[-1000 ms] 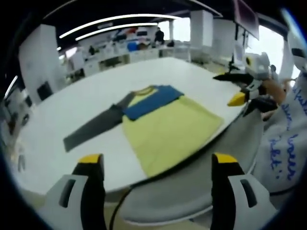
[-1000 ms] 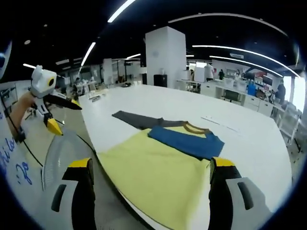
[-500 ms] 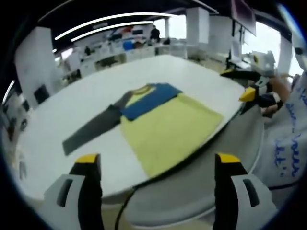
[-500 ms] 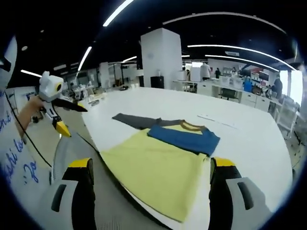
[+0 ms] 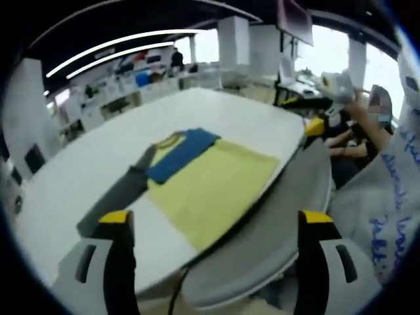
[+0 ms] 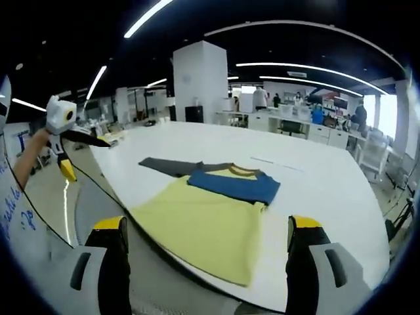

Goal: Fold the garment on the visible template until the final outline fits inside the template.

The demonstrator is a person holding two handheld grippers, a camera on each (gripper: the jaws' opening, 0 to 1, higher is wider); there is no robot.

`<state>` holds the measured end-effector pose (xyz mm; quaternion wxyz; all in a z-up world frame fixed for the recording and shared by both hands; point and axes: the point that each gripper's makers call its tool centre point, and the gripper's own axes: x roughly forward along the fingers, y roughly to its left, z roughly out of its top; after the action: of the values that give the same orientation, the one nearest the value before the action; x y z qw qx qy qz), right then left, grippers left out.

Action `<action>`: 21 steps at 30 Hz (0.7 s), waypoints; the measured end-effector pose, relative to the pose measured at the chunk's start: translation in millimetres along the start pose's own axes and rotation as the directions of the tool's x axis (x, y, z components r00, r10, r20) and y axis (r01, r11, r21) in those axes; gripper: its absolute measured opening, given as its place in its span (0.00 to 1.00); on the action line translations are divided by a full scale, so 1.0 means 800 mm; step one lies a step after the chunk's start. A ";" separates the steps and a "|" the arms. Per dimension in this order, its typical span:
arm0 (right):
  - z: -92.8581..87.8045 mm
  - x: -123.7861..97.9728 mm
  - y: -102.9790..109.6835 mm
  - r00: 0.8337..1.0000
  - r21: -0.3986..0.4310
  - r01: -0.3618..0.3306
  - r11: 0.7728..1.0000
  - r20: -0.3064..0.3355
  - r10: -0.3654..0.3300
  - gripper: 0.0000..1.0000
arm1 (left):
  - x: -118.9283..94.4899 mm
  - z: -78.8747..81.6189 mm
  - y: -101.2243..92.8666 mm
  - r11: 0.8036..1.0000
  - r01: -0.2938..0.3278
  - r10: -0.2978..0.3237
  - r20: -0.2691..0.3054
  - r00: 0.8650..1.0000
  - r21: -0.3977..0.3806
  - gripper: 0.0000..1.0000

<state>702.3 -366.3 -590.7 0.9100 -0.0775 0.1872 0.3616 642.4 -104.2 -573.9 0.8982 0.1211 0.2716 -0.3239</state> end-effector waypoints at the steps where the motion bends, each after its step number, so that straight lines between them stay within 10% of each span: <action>1: 0.000 0.001 0.001 1.000 0.003 -0.001 1.000 -0.002 0.001 1.00 | -0.003 0.002 0.002 1.000 0.002 -0.002 0.007 1.000 0.003 1.00; 21: 0.039 -0.015 0.079 0.999 0.049 -0.012 0.999 0.053 0.009 1.00 | -0.049 -0.020 0.042 1.000 0.025 -0.025 -0.003 1.000 -0.003 1.00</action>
<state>659.7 -319.4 -558.1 0.9145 -0.0444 0.1722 0.3635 632.8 -52.2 -563.4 0.8937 0.1167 0.2751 -0.3346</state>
